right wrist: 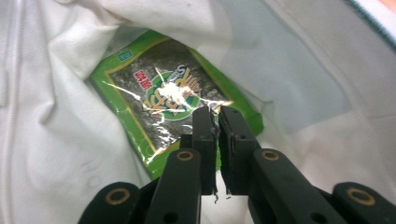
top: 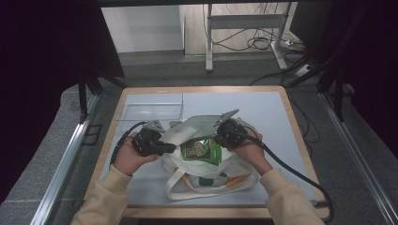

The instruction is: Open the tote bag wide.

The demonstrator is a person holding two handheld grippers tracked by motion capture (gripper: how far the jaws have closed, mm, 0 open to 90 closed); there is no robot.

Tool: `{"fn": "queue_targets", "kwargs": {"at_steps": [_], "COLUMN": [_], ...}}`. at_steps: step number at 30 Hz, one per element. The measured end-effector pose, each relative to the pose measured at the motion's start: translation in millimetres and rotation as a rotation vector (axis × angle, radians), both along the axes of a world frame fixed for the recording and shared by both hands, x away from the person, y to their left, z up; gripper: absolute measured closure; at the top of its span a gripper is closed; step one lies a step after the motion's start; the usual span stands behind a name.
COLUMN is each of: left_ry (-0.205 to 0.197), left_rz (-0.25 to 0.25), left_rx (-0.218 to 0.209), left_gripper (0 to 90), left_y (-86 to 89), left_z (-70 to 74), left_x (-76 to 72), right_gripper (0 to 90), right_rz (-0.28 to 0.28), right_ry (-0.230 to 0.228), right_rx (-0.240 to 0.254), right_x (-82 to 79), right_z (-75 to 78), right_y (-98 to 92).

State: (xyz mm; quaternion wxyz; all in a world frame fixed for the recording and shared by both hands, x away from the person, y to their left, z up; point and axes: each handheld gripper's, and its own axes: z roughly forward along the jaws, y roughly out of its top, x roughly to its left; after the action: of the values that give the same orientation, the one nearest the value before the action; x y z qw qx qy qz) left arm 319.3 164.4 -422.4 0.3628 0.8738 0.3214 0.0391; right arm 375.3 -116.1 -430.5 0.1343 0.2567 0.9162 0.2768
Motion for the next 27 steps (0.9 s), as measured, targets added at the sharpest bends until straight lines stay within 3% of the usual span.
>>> {"fn": "queue_targets", "kwargs": {"at_steps": [7,9,13,17,19,21,27], "left_ry": [-0.033,-0.066,-0.096,-0.088,-0.07,-0.08,-0.091], "left_rz": [0.028,0.064,0.077,0.1,0.104,0.11,0.125], "left_rx": [-0.012,-0.009,-0.031,-0.047,-0.066,-0.074,-0.073], "left_gripper": [84.8,72.9,60.8,45.2,41.6,37.2,32.3], "left_y": [6.9,10.7,14.7,19.1,22.1,23.9,27.7], "left_z": [-2.3,-1.8,1.0,2.0,2.2,2.8,4.2], "left_x": [-8.5,-10.6,-15.5,-17.4,-18.2,-19.9,-22.3], "right_gripper": [75.3,69.4,52.8,36.2,32.7,27.4,21.6], "right_rz": [0.005,0.004,0.004,-0.029,-0.031,-0.041,-0.082], "right_ry": [0.028,0.044,0.068,0.052,0.079,0.107,0.135], "right_rx": [0.018,0.028,0.049,0.077,0.093,0.1,0.111], "right_x": [-6.5,-8.5,-12.4,-15.8,-16.9,-17.9,-20.5], "right_z": [-0.2,0.2,-1.0,-1.9,-2.4,-3.2,-3.0], "right_y": [-1.0,-0.8,0.5,2.3,3.0,3.7,2.7]}}
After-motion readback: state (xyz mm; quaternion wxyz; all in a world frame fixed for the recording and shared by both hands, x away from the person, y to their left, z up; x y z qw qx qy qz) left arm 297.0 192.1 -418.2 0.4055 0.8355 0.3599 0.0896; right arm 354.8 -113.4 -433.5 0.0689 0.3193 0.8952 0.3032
